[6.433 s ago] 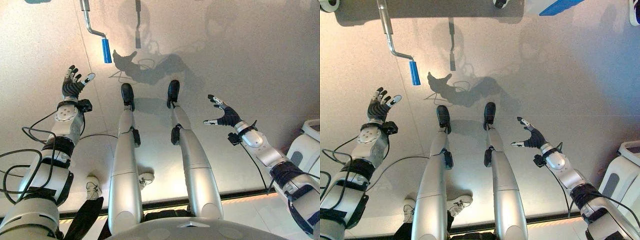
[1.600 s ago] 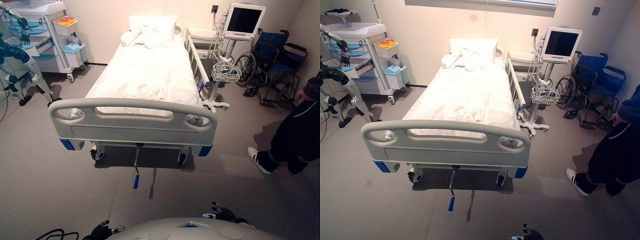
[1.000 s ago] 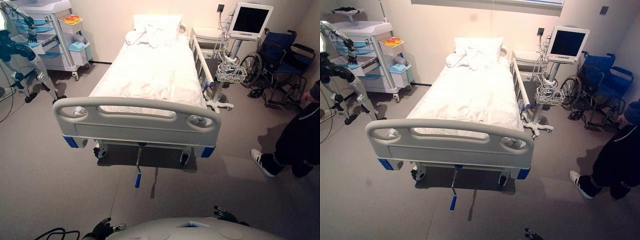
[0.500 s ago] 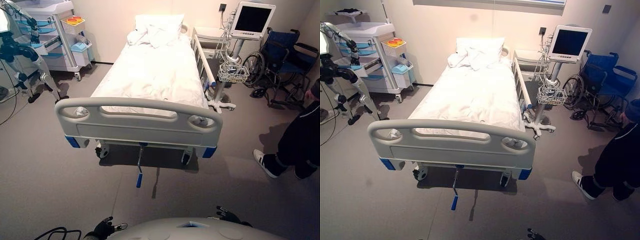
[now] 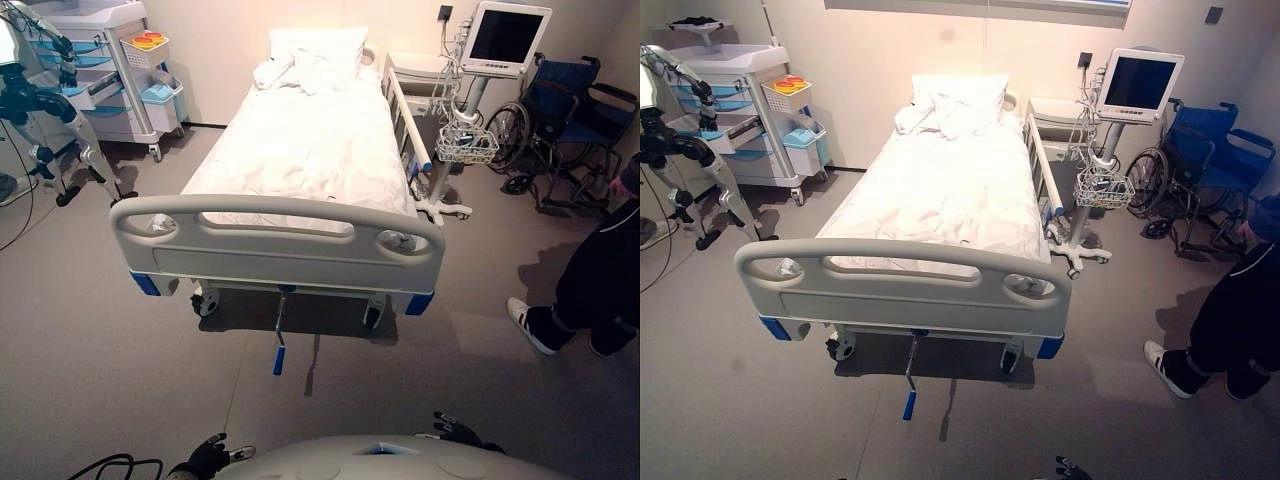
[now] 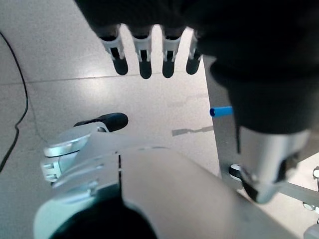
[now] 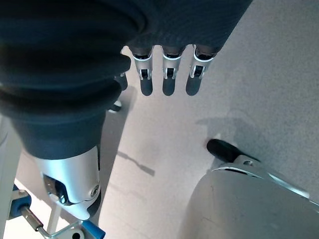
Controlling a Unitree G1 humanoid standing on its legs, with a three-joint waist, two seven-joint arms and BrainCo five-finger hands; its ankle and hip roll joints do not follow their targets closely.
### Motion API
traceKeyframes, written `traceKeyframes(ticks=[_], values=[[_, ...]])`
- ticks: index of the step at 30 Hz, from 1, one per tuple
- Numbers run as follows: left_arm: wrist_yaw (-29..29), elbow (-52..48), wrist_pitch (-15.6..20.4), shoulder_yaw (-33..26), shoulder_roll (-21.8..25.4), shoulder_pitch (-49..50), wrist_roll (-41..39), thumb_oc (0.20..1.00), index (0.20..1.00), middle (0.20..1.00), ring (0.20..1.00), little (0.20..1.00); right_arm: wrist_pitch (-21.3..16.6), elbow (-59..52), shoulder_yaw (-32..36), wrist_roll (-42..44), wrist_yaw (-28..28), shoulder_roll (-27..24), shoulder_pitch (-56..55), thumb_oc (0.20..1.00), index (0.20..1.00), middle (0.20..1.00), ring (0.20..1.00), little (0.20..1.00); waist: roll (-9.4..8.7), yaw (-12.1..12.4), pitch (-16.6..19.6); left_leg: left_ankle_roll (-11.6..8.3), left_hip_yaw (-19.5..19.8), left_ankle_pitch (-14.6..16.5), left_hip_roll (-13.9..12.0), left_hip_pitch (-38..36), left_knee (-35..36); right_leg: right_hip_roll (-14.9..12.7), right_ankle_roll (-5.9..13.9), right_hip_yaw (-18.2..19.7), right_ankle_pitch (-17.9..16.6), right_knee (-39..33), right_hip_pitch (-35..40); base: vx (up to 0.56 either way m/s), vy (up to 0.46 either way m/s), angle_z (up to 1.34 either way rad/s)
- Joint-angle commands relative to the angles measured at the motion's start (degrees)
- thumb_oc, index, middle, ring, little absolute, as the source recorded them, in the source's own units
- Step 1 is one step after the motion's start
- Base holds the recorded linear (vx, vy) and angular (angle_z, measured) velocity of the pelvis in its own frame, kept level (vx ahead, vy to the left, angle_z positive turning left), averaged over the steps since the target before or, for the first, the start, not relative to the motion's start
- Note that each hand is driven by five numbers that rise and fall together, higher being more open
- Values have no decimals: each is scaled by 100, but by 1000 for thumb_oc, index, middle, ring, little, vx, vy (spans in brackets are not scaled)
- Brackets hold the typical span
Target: Raise the hospital bed
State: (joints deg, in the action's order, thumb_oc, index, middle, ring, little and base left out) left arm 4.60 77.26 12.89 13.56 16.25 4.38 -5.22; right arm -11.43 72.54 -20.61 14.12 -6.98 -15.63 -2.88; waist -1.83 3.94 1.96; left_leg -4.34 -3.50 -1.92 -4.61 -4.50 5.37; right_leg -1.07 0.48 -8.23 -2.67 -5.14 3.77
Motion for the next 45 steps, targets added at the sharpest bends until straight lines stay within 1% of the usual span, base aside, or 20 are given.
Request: traceKeyframes(ticks=[1, 6, 18, 27, 38, 45], values=[[31, 104, 124, 146, -136, -548, 188, 1000, 1000, 1000, 1000, 1000, -93, 124, 180, 32, 49, -176, 544, 1000, 1000, 1000, 1000, 1000, -6, 152, -271, 208, -325, 372, 371, -455, -37, -70, 528, -91, 535, 910, 86, 0, 0, 0], [27, 63, 138, 190, -106, -603, 194, 1000, 1000, 1000, 1000, 1000, -73, 200, 208, 53, 41, -165, 535, 1000, 1000, 1000, 1000, 1000, -7, 161, -291, 166, -313, 349, 361, -414, -37, -105, 536, -212, 541, 911, 101, 0, 0, 0], [27, -4, 160, 349, -147, -741, 232, 1000, 1000, 1000, 1000, 1000, -79, 287, 293, 98, 83, -203, 523, 1000, 1000, 1000, 1000, 1000, -8, 155, -349, 91, -187, 254, 392, -223, -37, -199, 575, -529, 436, 809, 74, -26, 13, 8], [29, -30, 154, 419, -153, -830, 243, 1000, 1000, 1000, 1000, 1000, -66, 311, 346, 87, 95, -228, 529, 1000, 1000, 1000, 1000, 1000, 8, 170, -357, 93, -66, 253, 428, -157, -37, -273, 590, -761, 433, 830, 88, -4, 13, 16], [8, -113, 137, 436, -176, -838, 148, 1000, 1000, 1000, 1000, 1000, -73, 339, 350, 76, 114, -250, 562, 1000, 1000, 1000, 1000, 1000, 38, 193, -338, 92, 5, 243, 445, -145, -37, -300, 585, -863, 434, 777, 132, 2, 4, 6], [7, -80, 132, 362, -161, -806, 67, 1000, 1000, 1000, 1000, 1000, -62, 355, 356, 86, 82, -268, 570, 1000, 1000, 1000, 1000, 1000, 51, 186, -318, 93, -12, 258, 426, -201, -37, -282, 555, -844, 468, 778, 171, 0, 0, 0]])
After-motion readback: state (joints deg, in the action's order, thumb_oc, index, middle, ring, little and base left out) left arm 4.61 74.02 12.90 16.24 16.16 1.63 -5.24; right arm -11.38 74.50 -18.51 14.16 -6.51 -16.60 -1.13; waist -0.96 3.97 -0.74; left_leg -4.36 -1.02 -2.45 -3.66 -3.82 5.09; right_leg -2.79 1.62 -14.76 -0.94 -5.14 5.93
